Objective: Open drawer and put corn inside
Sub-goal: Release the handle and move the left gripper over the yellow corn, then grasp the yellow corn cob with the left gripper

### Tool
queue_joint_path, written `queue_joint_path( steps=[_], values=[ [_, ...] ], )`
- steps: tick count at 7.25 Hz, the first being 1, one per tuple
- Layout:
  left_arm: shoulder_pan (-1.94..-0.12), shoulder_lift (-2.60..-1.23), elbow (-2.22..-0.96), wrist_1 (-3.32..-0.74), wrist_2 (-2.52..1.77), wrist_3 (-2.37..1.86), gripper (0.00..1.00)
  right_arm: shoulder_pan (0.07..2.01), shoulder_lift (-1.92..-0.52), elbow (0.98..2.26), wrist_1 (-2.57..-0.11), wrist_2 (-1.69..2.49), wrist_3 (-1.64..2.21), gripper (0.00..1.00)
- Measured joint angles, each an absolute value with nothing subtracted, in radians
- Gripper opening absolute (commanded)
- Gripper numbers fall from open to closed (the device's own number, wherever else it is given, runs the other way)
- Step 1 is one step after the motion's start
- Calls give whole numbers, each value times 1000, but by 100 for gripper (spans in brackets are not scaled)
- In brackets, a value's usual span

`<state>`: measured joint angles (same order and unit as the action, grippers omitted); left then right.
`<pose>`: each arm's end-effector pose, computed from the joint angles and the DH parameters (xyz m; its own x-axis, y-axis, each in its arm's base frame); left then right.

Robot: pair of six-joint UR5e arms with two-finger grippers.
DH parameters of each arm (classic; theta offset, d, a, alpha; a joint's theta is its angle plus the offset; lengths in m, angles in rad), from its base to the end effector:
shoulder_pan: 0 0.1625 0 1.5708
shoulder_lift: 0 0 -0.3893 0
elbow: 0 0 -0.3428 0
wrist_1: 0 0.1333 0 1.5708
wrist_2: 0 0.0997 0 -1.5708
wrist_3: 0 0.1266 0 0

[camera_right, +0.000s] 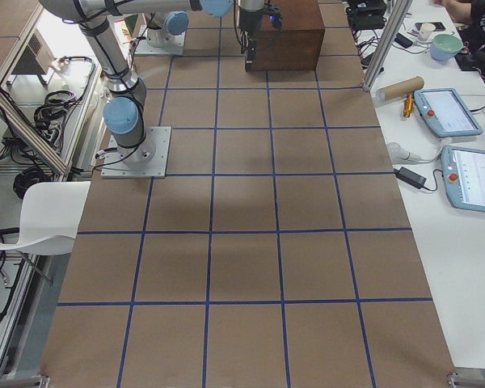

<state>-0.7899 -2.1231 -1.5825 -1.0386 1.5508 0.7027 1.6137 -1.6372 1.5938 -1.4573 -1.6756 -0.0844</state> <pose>0.3185 -0.5144 0.1810 -0.9963 -0.0786 0.0358 -0.0782 0.9969 0.0114 0.1374 -0.4018 0.4332 -0.9861 -0.1338 0.0981 -0.1264 0.9889 0.0786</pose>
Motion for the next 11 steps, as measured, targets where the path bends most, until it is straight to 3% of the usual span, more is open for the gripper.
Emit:
queue_joint_path(
  steps=[7, 9, 11],
  values=[
    [-790, -2198, -1586, -968, 1551, 705, 100, 1614, -1638, 1594, -1457, -1676, -84, 100],
    [-790, -2202, -1586, -965, 1550, 706, 84, 1614, -1638, 1594, -1457, -1676, -84, 100],
    [-790, -2202, -1586, -965, 1550, 706, 13, 1614, -1637, 1594, -1457, -1676, -84, 100]
  ],
)
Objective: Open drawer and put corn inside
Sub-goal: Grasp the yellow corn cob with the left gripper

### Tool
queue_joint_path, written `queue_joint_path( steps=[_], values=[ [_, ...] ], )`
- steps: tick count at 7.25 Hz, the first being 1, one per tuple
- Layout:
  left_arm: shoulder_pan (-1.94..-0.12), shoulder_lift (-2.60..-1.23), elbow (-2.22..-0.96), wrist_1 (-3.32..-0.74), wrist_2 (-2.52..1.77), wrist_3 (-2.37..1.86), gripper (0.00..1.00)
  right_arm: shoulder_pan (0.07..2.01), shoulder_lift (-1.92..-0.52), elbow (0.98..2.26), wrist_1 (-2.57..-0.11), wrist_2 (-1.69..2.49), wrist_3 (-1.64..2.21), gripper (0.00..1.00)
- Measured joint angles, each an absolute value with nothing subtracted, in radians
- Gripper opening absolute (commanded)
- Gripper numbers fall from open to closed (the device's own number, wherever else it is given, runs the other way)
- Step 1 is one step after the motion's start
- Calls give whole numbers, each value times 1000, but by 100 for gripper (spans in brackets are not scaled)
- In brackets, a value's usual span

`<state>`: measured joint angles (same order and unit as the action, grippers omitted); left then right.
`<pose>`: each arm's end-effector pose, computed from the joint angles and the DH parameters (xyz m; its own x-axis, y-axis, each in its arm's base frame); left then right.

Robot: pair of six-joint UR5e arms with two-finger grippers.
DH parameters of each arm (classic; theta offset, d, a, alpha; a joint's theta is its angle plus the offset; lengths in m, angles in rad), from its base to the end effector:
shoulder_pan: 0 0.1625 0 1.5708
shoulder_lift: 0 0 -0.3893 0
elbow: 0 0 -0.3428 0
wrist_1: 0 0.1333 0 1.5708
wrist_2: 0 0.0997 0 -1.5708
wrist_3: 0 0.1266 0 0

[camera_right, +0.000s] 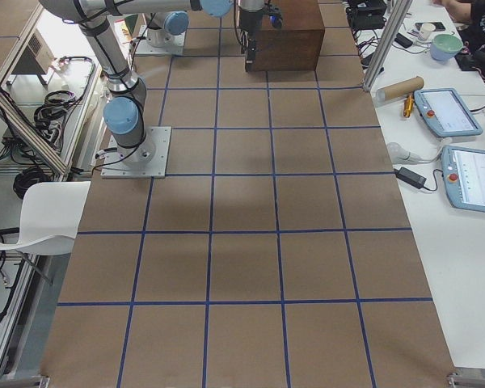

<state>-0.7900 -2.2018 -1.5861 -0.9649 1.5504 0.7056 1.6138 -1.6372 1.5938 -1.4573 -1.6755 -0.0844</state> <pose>0.3243 -0.5203 0.1399 -0.9962 -0.0758 0.0417 -0.0752 0.9970 0.0175 0.1375 -0.4017 0.4332 -0.9861 -0.1339 0.0980 -0.1265 0.9889 0.0786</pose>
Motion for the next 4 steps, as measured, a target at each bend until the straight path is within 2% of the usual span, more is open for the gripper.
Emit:
queue_joint_path(
  steps=[1, 4],
  values=[
    [-790, -2200, -1586, -965, 1550, 706, 0, 1614, -1637, 1594, -1457, -1676, -84, 100],
    [-791, -2195, -1586, -966, 1548, 706, 0, 1614, -1638, 1594, -1457, -1676, -84, 100]
  ],
)
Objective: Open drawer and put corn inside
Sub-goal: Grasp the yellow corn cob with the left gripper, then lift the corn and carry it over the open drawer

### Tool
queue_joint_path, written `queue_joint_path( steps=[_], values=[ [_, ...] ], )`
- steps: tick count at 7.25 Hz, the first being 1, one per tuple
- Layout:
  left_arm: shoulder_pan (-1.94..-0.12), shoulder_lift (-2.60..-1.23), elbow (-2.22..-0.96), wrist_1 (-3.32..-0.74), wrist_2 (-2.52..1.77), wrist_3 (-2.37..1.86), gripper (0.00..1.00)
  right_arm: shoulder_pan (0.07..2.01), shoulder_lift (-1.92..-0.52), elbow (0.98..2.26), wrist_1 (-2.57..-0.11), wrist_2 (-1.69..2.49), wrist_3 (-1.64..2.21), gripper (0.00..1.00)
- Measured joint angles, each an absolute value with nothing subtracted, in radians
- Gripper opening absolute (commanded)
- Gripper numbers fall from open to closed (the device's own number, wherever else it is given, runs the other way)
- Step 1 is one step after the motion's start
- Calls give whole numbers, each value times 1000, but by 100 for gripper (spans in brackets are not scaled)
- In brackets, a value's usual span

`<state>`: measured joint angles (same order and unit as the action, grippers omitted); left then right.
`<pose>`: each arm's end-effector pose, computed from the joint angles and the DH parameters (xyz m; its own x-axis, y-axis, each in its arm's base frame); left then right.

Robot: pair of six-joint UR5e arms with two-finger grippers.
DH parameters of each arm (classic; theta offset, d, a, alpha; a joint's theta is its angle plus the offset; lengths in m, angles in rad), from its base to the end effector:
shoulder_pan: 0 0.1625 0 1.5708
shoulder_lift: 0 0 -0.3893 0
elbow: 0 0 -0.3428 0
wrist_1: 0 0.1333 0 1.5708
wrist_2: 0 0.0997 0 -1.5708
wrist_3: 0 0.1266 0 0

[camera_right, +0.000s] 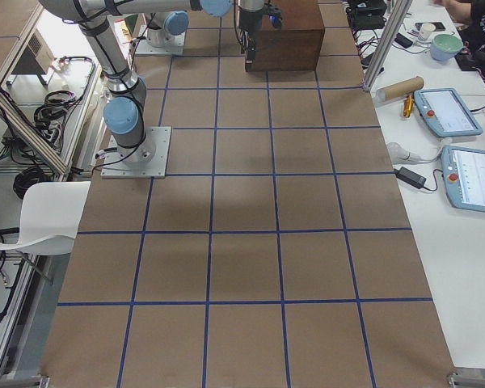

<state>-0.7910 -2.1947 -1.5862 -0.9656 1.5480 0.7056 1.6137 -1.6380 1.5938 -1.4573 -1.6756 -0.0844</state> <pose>0.3235 -0.5209 0.1440 -0.9964 -0.0747 0.0395 -0.0743 0.9972 0.0112 0.1374 -0.4015 0.4336 -0.9861 -0.1337 0.0982 -0.1264 0.9889 0.0778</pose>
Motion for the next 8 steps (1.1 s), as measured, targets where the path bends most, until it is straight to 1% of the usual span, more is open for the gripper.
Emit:
queue_joint_path(
  steps=[8],
  values=[
    [-798, -2176, -1585, -971, 1547, 707, 0, 1614, -1638, 1594, -1457, -1676, -84, 100]
  ],
)
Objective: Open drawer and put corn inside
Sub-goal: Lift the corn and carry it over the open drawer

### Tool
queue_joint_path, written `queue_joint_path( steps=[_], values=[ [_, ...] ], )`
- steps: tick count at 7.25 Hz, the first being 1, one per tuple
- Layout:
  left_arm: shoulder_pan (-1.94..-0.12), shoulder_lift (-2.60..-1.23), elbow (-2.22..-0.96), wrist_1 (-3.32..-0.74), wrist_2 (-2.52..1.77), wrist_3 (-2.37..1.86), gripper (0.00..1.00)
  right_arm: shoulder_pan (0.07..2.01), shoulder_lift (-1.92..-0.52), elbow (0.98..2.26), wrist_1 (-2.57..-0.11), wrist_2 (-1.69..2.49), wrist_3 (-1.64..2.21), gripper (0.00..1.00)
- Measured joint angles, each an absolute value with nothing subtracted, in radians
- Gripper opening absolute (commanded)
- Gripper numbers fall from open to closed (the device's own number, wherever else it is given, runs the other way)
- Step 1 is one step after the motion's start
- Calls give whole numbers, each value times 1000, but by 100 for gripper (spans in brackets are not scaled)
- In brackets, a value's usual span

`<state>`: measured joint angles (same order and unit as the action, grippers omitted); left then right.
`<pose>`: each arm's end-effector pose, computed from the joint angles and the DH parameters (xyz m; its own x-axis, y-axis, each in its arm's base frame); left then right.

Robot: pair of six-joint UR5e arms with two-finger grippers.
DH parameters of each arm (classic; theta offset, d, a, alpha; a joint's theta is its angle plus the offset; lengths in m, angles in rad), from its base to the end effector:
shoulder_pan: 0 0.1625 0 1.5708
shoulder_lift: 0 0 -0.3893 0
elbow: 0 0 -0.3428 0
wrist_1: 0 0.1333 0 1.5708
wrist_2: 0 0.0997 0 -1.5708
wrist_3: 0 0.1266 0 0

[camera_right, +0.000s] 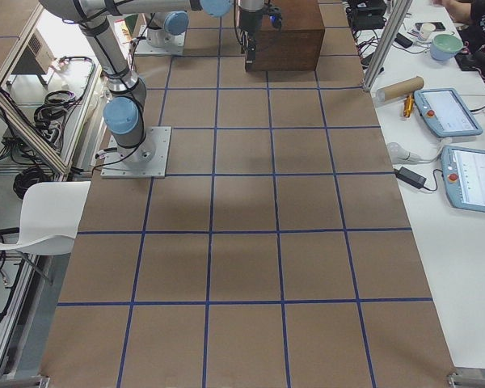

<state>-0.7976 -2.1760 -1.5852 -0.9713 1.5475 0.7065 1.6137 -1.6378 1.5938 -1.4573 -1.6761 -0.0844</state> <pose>0.3199 -0.5229 0.1550 -0.9973 -0.0669 0.0308 -0.0669 0.9978 0.0002 0.1373 -0.4016 0.4335 -0.9861 -0.1338 0.0986 -0.1264 0.9889 0.0780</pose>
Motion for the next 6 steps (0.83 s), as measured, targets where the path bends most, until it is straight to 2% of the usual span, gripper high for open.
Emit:
queue_joint_path(
  steps=[6],
  values=[
    [-937, -1890, -1549, -1244, 1517, 666, 0, 1614, -1638, 1594, -1457, -1675, -84, 100]
  ],
)
